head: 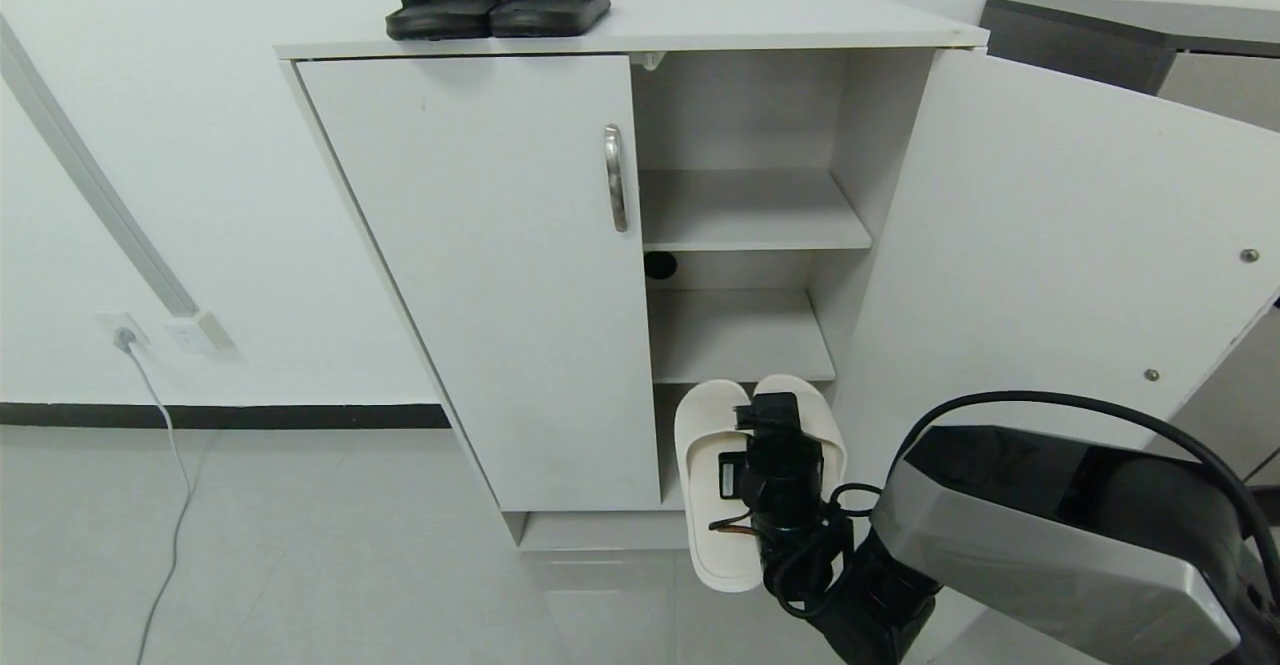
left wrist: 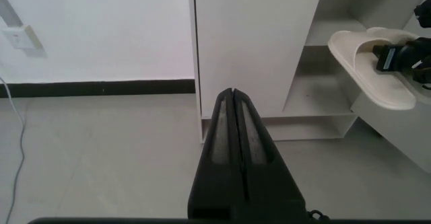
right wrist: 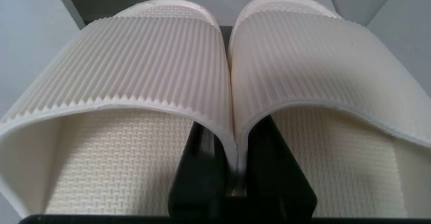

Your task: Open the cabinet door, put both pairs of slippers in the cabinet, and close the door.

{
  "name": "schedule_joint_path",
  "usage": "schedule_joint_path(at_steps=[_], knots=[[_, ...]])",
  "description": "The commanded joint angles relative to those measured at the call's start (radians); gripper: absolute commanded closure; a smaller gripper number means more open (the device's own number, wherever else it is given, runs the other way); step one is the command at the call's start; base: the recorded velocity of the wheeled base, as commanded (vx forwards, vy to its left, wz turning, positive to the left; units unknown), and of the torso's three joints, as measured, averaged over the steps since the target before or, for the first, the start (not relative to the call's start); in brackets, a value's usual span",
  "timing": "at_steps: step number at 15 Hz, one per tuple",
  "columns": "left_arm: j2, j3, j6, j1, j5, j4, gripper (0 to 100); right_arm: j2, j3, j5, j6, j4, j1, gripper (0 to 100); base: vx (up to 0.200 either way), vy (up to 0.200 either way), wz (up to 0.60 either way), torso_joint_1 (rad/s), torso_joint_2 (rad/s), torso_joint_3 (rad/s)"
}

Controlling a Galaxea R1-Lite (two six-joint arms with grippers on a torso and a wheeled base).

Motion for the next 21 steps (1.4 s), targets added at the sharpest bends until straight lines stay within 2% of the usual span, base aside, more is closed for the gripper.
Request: schedule_joint_path(at_steps=[1,10,15,21], knots=[[0.001,0.0,0.0,0.0,-0.001,0.0,100,0.008,0.001,0.001,-0.001,0.0,-0.001,100,0.2,0.0,0.0,0.002,0.01,0.002],[0.001,0.0,0.0,0.0,0.0,0.0,100,0.027,0.0,0.002,-0.001,-0.003,-0.002,100,0.2,0.0,0.0,0.002,0.0,0.001],[0.001,0.0,-0.001,0.0,0.003,0.0,100,0.069,-0.089,0.044,-0.007,0.045,-0.045,100,0.0,0.0,0.0,0.0,0.0,0.0],[0.001,0.0,0.0,0.0,0.002,0.0,100,0.132,-0.312,0.073,-0.006,0.19,-0.122,100,0.0,0.0,0.0,0.0,0.0,0.0]])
